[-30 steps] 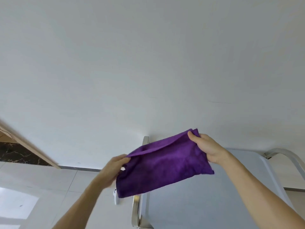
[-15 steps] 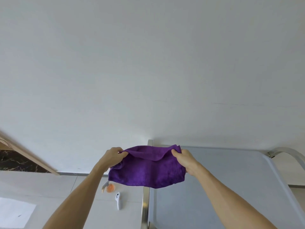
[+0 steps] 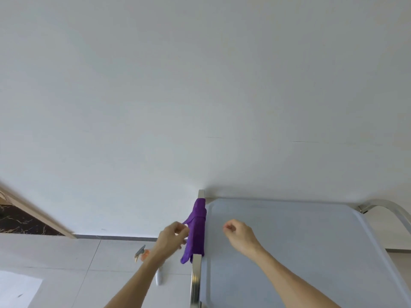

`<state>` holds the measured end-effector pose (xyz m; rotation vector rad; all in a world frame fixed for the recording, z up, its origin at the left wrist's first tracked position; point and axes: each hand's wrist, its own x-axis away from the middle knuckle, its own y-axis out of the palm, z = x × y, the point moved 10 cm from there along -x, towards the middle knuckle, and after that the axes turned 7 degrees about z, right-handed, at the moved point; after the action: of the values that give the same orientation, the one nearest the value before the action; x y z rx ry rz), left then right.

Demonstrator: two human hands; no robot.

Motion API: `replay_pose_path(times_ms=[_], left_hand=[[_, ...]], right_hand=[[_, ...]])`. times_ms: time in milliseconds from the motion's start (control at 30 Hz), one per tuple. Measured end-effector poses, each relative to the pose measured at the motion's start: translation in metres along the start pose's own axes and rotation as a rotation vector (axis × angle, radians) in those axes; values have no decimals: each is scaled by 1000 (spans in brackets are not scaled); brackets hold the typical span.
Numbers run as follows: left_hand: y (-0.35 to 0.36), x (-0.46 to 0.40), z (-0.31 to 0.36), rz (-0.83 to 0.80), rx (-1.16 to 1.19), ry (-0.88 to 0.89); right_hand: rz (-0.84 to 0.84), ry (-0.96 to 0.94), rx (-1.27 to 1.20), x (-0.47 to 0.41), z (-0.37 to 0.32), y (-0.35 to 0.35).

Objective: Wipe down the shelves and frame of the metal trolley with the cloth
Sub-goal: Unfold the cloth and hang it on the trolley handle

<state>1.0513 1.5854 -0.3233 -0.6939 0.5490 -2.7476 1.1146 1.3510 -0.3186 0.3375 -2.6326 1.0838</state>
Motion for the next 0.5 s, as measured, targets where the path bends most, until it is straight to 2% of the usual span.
replay_pose_path(times_ms=[200,400,500], left_hand=[[38,40,-19,0,172,-61],[34,56,-27,18,124,-25],[33,61,-27,36,92,-21]], right_hand=[[-102,-125,-60,24,-30,31],[36,-271,-16,14,-61,20],[28,-360,88,5,-81,24]])
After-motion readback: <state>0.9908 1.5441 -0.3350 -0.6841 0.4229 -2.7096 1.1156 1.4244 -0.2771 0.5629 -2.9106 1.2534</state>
